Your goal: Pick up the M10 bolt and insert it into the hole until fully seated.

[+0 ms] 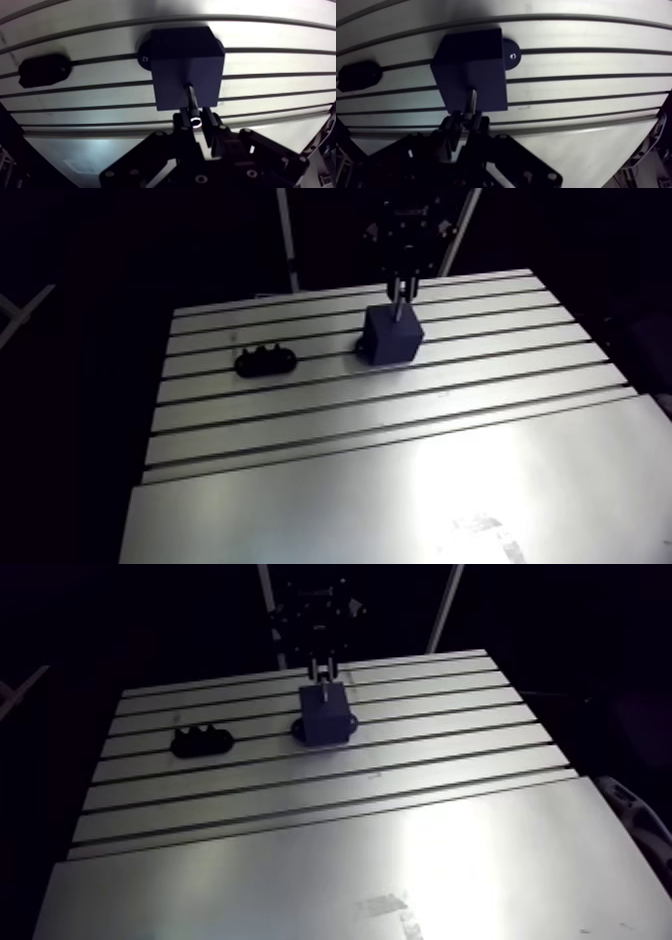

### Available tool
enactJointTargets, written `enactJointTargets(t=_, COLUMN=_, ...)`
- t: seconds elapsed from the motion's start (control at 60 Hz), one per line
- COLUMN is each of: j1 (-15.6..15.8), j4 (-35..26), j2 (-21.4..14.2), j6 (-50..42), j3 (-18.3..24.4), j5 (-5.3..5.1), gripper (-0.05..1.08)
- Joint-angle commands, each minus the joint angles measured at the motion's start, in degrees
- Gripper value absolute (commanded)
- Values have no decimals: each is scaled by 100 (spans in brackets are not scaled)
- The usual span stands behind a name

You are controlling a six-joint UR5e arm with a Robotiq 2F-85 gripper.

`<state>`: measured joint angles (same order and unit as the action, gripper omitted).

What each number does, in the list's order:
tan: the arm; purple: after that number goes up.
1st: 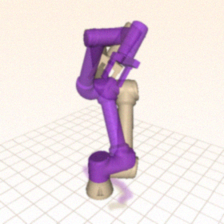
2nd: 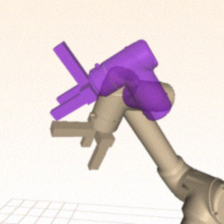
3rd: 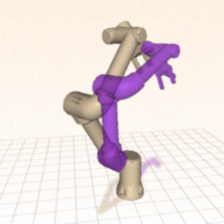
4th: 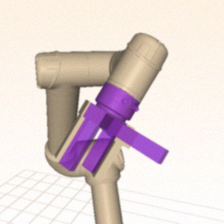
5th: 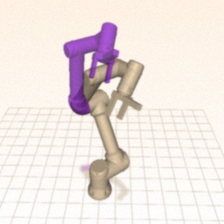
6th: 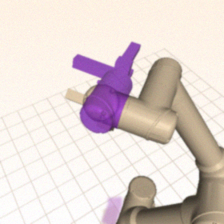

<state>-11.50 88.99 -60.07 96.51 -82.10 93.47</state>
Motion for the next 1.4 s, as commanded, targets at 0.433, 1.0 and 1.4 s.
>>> enactJointTargets(t=0.433, j1=7, j4=9, j2=10, j6=3, j3=14, j5=0, gripper=108)
enactJointTargets(t=1.0, j1=7, j4=9, j2=18, j6=3, j3=40, j5=0, gripper=108)
enactJointTargets(t=1.4, j1=7, j4=9, j2=18, j6=3, j3=15, j5=0, gripper=108)
